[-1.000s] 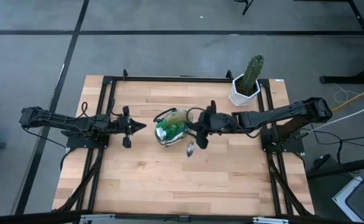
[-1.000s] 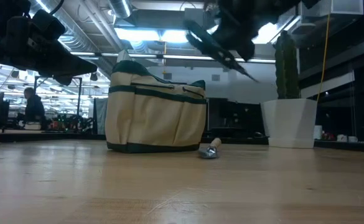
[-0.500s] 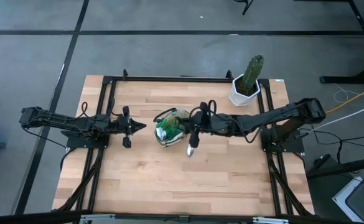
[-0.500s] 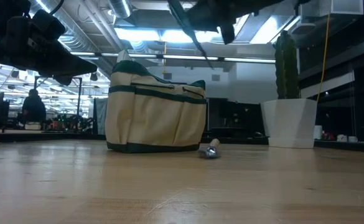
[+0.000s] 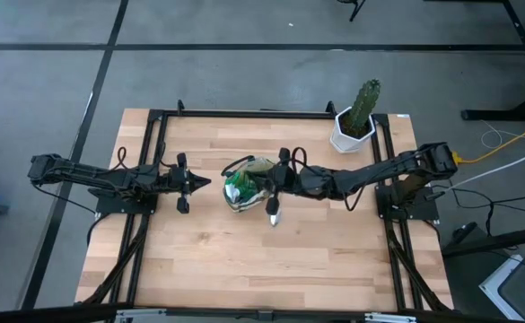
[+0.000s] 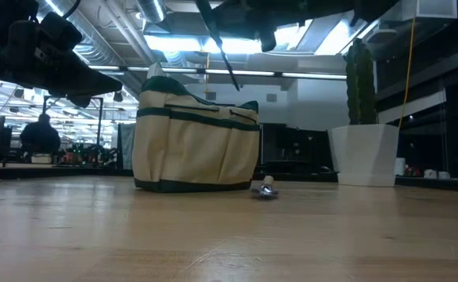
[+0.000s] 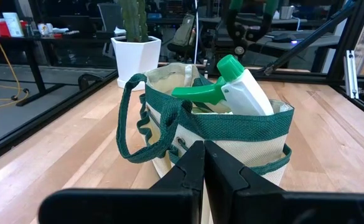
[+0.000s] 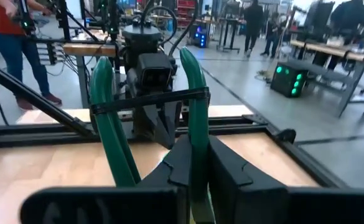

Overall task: Pick & Place Garden tools in Gardening bag
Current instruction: Put the shear scissors into the gardening bag

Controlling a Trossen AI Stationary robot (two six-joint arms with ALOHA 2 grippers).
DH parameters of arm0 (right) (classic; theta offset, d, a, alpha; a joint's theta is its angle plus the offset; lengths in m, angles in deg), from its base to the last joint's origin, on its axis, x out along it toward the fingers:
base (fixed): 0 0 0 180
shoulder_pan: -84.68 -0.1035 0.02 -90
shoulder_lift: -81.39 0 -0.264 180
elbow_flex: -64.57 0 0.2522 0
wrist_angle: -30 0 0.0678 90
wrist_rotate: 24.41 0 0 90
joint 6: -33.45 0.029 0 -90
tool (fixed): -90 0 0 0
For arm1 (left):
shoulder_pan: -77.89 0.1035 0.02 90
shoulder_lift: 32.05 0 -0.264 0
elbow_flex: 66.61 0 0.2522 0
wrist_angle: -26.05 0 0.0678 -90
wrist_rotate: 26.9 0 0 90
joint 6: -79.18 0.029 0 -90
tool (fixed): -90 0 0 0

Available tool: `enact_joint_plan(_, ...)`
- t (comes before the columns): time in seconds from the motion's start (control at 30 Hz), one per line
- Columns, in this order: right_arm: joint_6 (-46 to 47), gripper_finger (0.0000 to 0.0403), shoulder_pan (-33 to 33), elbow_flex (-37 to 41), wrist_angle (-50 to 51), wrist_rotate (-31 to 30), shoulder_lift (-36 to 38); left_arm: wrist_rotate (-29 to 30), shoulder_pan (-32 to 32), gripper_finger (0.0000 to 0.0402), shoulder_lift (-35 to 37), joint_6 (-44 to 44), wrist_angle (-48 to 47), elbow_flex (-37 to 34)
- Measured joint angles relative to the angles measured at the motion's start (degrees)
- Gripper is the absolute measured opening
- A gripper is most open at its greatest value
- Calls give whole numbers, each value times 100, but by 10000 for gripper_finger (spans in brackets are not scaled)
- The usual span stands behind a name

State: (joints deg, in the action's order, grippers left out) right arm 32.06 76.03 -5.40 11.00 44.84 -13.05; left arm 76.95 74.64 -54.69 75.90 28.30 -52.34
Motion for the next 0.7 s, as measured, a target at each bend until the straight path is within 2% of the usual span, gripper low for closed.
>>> enact_joint_plan(0.13,-319,29,39,2,-178,17,-9,-2,-2,4,-2,0,0,0)
enact_joint_plan(0.37,-570,29,225,2,-235,467,-7,0,-2,4,-1,0,0,-1)
enact_joint_plan(0.7,-971,29,457,2,-222,511,-7,0,-2,4,-1,-1,0,-1)
